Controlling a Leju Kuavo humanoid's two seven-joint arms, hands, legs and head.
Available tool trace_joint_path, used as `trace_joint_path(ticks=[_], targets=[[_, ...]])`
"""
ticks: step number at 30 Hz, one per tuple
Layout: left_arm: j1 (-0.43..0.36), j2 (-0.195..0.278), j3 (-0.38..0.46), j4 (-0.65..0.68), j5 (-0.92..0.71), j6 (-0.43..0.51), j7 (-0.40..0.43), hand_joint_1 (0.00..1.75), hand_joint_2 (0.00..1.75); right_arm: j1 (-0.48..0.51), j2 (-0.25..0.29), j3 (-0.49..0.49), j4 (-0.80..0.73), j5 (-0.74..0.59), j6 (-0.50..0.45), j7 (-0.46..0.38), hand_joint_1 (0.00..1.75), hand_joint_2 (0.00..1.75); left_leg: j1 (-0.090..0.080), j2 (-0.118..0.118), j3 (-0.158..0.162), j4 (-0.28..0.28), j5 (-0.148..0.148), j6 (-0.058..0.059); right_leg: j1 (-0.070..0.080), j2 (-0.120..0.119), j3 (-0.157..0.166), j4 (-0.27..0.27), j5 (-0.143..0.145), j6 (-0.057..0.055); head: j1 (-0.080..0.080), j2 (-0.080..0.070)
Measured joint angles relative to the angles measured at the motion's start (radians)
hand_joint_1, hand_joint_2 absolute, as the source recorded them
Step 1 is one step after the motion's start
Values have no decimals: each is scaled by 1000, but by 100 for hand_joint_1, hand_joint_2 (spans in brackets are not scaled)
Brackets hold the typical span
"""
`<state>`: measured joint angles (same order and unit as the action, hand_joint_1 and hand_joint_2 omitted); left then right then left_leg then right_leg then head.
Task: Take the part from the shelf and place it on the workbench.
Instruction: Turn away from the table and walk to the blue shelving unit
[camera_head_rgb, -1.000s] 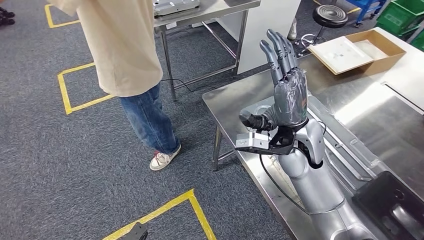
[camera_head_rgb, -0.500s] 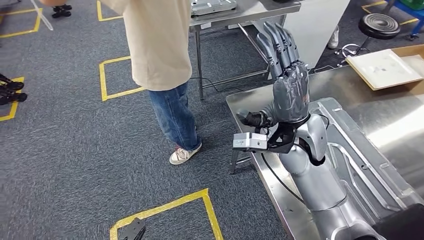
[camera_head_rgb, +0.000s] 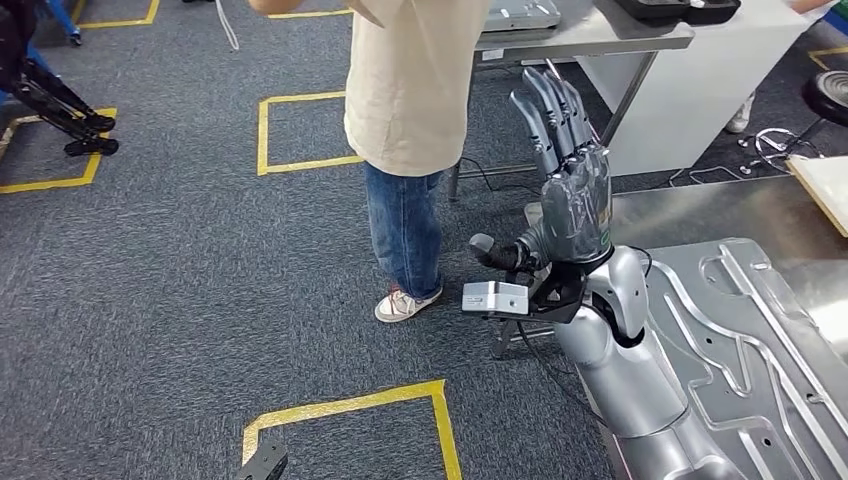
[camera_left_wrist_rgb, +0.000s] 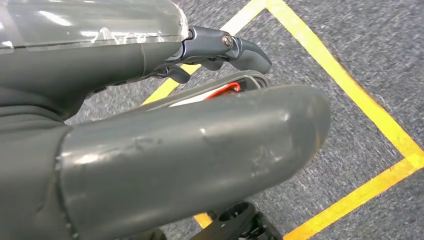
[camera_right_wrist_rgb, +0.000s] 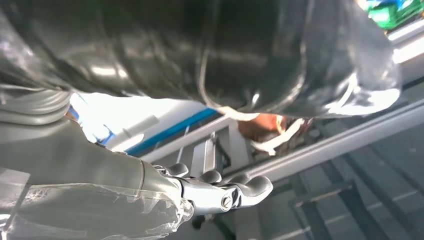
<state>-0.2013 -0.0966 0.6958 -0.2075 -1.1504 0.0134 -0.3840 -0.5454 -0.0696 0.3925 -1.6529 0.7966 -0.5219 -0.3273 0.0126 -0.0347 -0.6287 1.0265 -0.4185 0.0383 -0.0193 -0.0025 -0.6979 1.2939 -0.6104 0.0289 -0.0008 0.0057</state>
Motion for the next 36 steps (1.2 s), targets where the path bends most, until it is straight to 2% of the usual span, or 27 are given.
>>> trace_joint_path(ticks=[1,2,3,5,7,9,10,11,13,15,16,17,18,20,21,22,23,25,26,28,29,30,31,32,33,35,36], targets=[[1,-1,0,0,0,0,0,0,0,5,-1,0,0,1,0,0,0,0,-1,-13,0,0,0,0,0,2,-7,6,13,-3,0,0],[2,-3,0,0,0,0,0,0,0,8,-2,0,0,2,0,0,0,0,-2,-27,1,1,0,0,1,6,3,-25,43,-8,0,0],[3,-4,-1,0,0,0,0,0,0,8,-3,0,-1,3,0,0,0,0,-3,-40,2,2,0,0,3,17,27,-83,83,-14,0,0],[3,-9,-2,0,0,0,1,0,0,7,-4,0,-2,6,0,0,0,0,-3,-63,1,4,1,-3,3,63,79,-203,137,-27,0,0],[2,-12,-4,0,0,1,3,0,0,7,-5,0,-4,11,0,0,0,0,1,-84,-6,4,4,-14,5,88,100,-252,145,-30,0,0],[4,-12,-5,0,0,1,4,0,0,7,-5,0,-8,14,0,0,0,0,5,-99,-11,0,8,-30,7,68,106,-263,148,-32,0,0],[6,-11,-5,0,0,1,5,0,0,7,-5,0,-9,14,0,0,0,0,4,-85,-12,3,5,-36,5,55,112,-271,150,-36,0,0],[8,-11,-5,0,1,1,5,0,0,7,-5,0,-10,15,-1,0,0,0,2,-60,-20,19,-7,-41,2,42,118,-279,153,-41,-2,0],[6,-12,-5,0,2,2,5,0,0,8,-4,0,-12,15,-2,0,0,0,0,1,-61,110,-59,-48,3,13,124,-287,155,-48,-4,0],[3,-12,-5,0,3,3,5,0,0,13,-5,0,-12,15,-4,0,0,0,4,21,-118,229,-108,-53,6,-16,124,-286,154,-51,-5,0],[4,-12,-5,0,3,4,5,0,0,16,-5,1,-12,15,-5,0,0,0,6,25,-131,258,-112,-55,6,-30,124,-285,152,-51,-5,0],[4,-11,-5,0,3,5,5,0,0,19,-5,1,-12,15,-6,0,0,0,6,28,-125,248,-97,-56,7,-43,124,-283,150,-51,-5,0],[5,-11,-5,0,3,6,5,0,0,20,-5,1,-12,15,-7,0,0,0,7,36,-99,202,-68,-56,7,-56,124,-279,147,-49,-5,0],[3,-10,-5,0,3,7,6,0,0,20,-5,1,-14,15,-10,0,0,0,1,74,-28,73,-16,-48,10,-77,125,-271,138,-43,-5,0],[1,-9,-5,-1,3,7,6,0,0,20,-5,1,-16,15,-11,0,0,0,-3,91,-5,29,-5,-41,12,-86,125,-267,135,-39,-5,0],[0,-9,-5,-1,2,7,6,0,0,20,-5,1,-17,15,-13,0,0,0,-7,101,5,8,-4,-35,15,-94,125,-265,133,-35,-4,0],[0,-9,-5,-1,2,7,7,0,0,21,-5,1,-18,15,-14,0,0,0,-12,100,5,4,-7,-29,17,-103,126,-265,132,-31,-4,0],[1,-9,-5,-1,2,7,7,0,0,21,-5,1,-20,16,-16,0,0,0,-11,77,4,-2,-1,-20,18,-119,131,-268,129,-20,-4,0],[2,-9,-5,-1,2,7,7,0,0,21,-5,1,-21,16,-16,0,0,0,-8,67,6,-7,2,-14,16,-113,132,-264,122,-14,-4,0],[1,-9,-5,-1,3,8,7,0,0,21,-5,1,-23,16,-18,0,0,0,-3,48,11,-17,9,-4,11,-66,109,-204,78,-5,-4,0],[-1,-9,-5,-1,3,8,7,0,0,23,-5,1,-24,15,-19,0,0,0,-2,38,10,-19,11,0,8,-36,83,-145,46,-3,-3,0],[-2,-9,-5,-1,3,8,8,0,0,26,-6,1,-24,15,-19,0,0,0,-2,27,8,-19,12,2,7,-16,51,-78,15,-1,-3,0],[-3,-9,-5,-1,3,8,8,0,0,31,-7,1,-24,15,-20,0,0,0,-2,16,7,-18,13,3,6,-7,23,-24,-2,0,-3,0],[-2,-9,-5,-1,3,7,9,0,0,36,-8,1,-24,14,-20,0,0,0,-2,3,6,-17,14,3,5,-3,8,3,-2,0,-3,0],[0,-9,-5,-1,3,7,10,0,0,39,-9,1,-24,13,-20,0,0,0,-2,-10,5,-15,14,3,5,0,10,-6,18,0,-3,0],[3,-9,-5,-1,2,7,12,0,0,41,-9,1,-24,12,-22,0,0,0,-1,-35,5,-10,13,0,1,19,59,-117,89,-4,-3,0],[2,-9,-5,-1,2,7,13,0,0,41,-9,1,-24,11,-23,-1,0,0,-2,-46,1,-6,13,-5,-2,44,88,-181,115,-6,-3,0]])
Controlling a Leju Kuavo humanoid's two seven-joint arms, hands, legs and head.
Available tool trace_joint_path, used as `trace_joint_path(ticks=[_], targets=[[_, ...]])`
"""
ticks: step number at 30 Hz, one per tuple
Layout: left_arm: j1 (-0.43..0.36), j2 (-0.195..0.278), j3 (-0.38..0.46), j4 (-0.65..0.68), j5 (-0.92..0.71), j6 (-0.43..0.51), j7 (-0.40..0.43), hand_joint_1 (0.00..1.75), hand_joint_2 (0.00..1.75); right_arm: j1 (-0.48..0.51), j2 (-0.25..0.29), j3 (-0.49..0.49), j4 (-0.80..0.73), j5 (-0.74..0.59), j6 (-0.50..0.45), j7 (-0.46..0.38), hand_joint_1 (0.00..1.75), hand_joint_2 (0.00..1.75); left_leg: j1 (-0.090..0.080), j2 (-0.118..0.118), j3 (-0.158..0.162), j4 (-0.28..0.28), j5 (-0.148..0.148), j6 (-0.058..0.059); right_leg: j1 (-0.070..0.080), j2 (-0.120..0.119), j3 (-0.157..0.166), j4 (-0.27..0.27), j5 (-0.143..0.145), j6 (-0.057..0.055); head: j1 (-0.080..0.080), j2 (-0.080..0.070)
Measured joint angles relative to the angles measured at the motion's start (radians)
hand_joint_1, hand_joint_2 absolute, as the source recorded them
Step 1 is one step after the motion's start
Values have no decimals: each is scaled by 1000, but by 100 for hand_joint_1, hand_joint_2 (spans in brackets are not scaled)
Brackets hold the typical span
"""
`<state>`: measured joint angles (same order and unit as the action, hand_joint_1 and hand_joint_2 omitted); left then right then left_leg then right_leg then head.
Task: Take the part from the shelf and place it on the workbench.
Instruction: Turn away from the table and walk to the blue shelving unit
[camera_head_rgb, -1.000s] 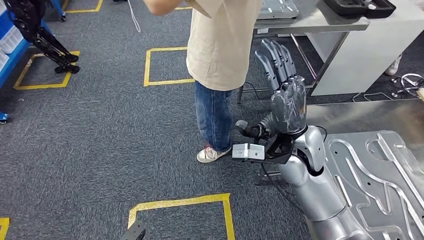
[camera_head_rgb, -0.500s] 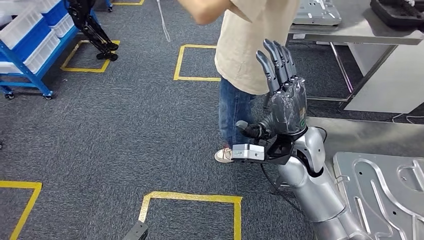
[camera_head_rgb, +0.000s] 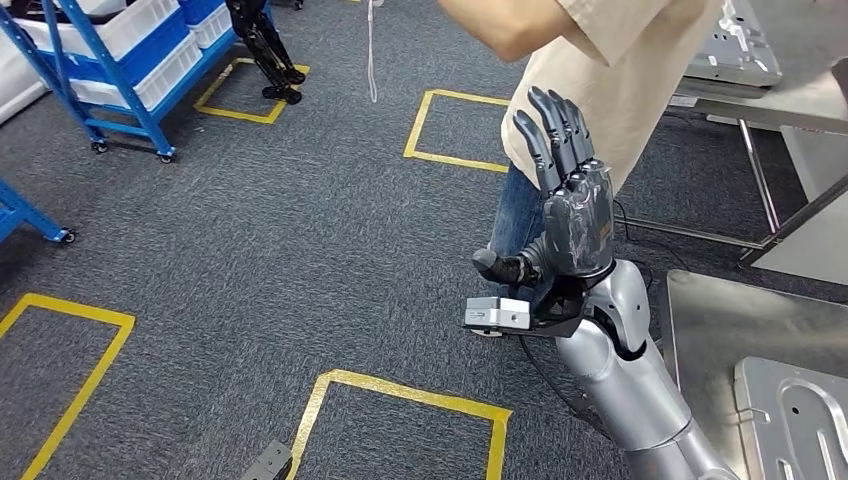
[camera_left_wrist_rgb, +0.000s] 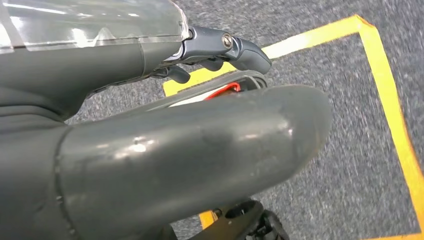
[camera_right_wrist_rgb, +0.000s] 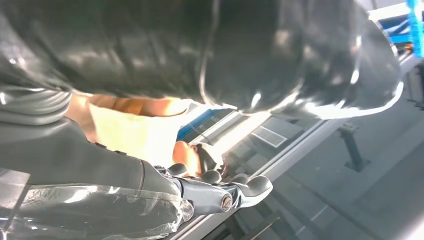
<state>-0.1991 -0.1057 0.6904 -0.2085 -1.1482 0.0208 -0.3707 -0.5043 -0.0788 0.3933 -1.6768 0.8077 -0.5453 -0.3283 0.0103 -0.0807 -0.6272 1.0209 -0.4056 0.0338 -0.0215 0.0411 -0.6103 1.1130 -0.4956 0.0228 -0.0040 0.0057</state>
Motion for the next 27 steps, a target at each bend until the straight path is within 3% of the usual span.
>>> trace_joint_path(ticks=[2,3,5,7,9,11,12,13,14,16,17,18,20,21,23,25,26,27], targets=[[-2,0,0,0,0,1,2,0,0,2,0,0,-1,-1,-3,-2,0,0,1,-20,-10,4,3,-13,-2,35,27,-67,17,-5,0,0],[-1,0,0,0,0,2,3,0,0,3,-1,0,-1,-1,-5,-3,0,0,2,-31,-15,3,7,-22,0,38,28,-72,15,-9,0,0],[3,2,0,0,0,3,4,0,0,5,-1,0,-2,-2,-8,-4,0,0,5,-39,-21,2,11,-35,0,16,29,-77,21,-21,0,0],[5,5,0,0,0,4,4,0,0,5,0,0,-2,-4,-8,-5,0,0,3,0,-41,42,-15,-43,-2,-10,33,-86,27,-34,-2,0],[2,5,0,0,0,3,5,0,0,7,0,0,-2,-8,-9,-5,0,0,2,52,-92,154,-77,-48,3,-37,34,-89,27,-41,-3,0],[3,6,0,0,0,3,7,0,0,12,0,0,-1,-14,-9,-6,0,0,3,68,-139,263,-120,-51,8,-66,33,-88,25,-45,-3,0],[4,6,0,0,0,3,8,0,0,14,0,0,0,-17,-9,-8,0,0,3,71,-139,273,-116,-50,10,-80,33,-88,25,-46,-3,0],[6,7,0,0,0,3,8,0,0,16,0,0,1,-19,-9,-9,0,0,2,75,-121,247,-97,-47,12,-93,34,-88,24,-46,-3,0],[7,7,0,0,0,3,9,0,0,17,1,0,1,-20,-9,-11,0,0,1,84,-85,186,-68,-43,13,-106,35,-87,22,-45,-3,0],[6,9,0,0,-1,3,9,0,0,17,0,0,2,-21,-9,-15,0,0,-8,124,-14,57,-30,-30,18,-127,37,-87,19,-42,-3,0],[5,9,0,0,-1,3,9,0,0,17,0,0,3,-22,-9,-16,0,0,-13,138,6,19,-23,-24,21,-137,38,-86,17,-38,-3,0],[5,9,0,0,-2,3,9,0,0,17,0,0,4,-22,-10,-17,0,0,-17,144,11,4,-25,-19,24,-146,38,-86,16,-34,-3,0],[9,10,0,0,-3,3,9,0,0,17,1,0,6,-22,-10,-17,0,0,-18,124,11,-1,-20,-10,27,-164,40,-87,13,-25,-2,0],[12,10,0,0,-3,3,9,0,0,17,1,0,7,-22,-10,-17,0,0,-15,113,13,-6,-17,-5,25,-158,41,-83,7,-20,-2,0],[14,10,-1,0,-3,2,11,0,0,17,2,0,8,-25,-10,-17,0,0,-8,94,19,-16,-11,6,20,-111,21,-31,-31,-11,-2,0],[10,11,-1,0,-3,-1,11,0,0,20,2,0,13,-29,-10,-19,0,0,-7,74,18,-18,-8,11,13,-59,-35,89,-91,-6,-2,0],[9,11,-2,0,-3,-2,11,0,0,24,2,0,18,-32,-9,-20,0,0,-7,62,17,-17,-8,12,12,-49,-65,146,-110,-4,-2,0],[9,11,-2,0,-3,-4,12,0,0,27,2,0,23,-33,-9,-21,0,0,-7,48,16,-16,-8,12,10,-46,-84,177,-112,-3,-2,0]])
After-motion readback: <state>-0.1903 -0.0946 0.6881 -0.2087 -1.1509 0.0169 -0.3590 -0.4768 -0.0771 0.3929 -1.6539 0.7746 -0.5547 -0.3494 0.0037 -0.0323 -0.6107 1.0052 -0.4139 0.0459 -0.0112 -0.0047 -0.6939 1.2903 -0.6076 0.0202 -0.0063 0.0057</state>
